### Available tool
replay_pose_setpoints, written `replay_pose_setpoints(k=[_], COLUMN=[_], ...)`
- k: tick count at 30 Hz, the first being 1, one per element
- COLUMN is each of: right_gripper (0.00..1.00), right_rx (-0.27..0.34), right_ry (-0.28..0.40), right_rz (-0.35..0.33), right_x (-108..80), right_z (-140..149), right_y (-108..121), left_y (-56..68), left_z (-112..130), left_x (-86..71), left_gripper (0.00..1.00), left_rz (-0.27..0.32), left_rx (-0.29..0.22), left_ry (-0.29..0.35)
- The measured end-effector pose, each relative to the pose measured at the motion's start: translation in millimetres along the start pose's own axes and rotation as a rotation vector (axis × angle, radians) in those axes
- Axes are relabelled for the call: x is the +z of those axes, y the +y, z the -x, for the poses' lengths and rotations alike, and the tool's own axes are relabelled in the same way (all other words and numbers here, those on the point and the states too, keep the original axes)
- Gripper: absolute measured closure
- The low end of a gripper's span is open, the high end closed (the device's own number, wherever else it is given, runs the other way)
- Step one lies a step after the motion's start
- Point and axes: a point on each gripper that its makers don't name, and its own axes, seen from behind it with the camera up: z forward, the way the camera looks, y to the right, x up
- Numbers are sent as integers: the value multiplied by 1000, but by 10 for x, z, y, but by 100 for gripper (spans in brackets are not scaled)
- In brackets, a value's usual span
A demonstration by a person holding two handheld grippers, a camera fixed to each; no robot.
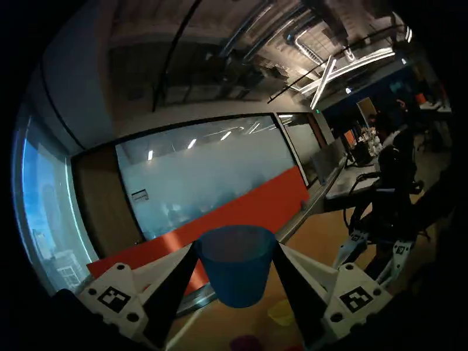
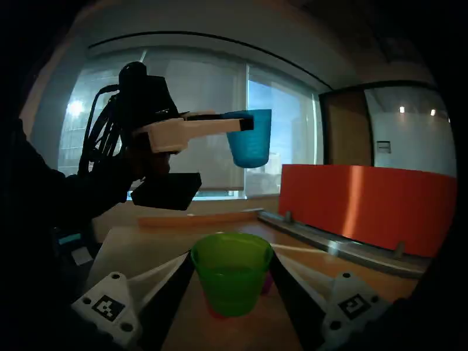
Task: Pour water
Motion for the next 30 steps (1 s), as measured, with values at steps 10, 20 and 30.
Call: replay_pose_setpoints(k=[10, 20, 30], right_gripper=[9, 9, 9], right_rx=[-6, -7, 2], right_ry=[5, 6, 2], right_rz=[3, 8, 15], right_x=[-12, -36, -82], right_z=[-63, -76, -96], right_y=[-7, -3, 9], left_y=[-75, -103, -79], left_z=[132, 119, 147], left_x=[41, 60, -2], left_gripper=[11, 11, 11], left_rz=[-14, -2, 1], left_rx=[-176, -289, -298], left_ry=[-38, -26, -36])
